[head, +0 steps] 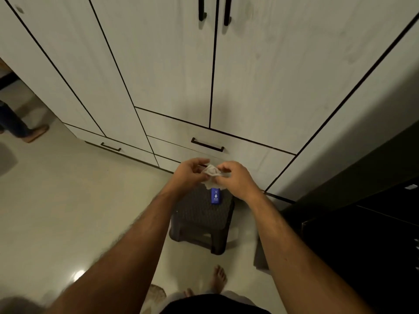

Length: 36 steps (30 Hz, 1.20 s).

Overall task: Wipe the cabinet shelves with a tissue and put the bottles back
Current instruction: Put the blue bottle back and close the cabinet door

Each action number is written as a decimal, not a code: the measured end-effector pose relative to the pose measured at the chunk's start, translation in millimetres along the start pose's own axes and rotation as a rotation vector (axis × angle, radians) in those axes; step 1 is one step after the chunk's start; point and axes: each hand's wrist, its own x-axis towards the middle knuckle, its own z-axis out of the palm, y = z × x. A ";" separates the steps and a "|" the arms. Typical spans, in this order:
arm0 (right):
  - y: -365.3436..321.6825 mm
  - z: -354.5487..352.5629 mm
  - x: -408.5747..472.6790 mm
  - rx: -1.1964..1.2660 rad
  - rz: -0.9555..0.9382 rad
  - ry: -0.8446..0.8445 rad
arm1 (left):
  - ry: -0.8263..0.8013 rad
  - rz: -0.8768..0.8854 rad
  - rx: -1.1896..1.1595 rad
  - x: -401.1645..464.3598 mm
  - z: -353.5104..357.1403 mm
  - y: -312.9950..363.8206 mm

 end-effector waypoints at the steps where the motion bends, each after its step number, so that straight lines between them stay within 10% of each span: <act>1: 4.1 2.1 3.5 0.031 0.016 0.000 | 0.002 0.001 0.016 3.6 0.7 -2.8; 25: 169.9 214.4 100.7 0.598 0.768 0.130 | 0.187 -0.450 -0.153 139.3 12.8 -270.5; 36: 252.0 278.9 165.0 0.315 0.722 0.299 | 0.215 -0.258 0.291 210.0 20.1 -353.6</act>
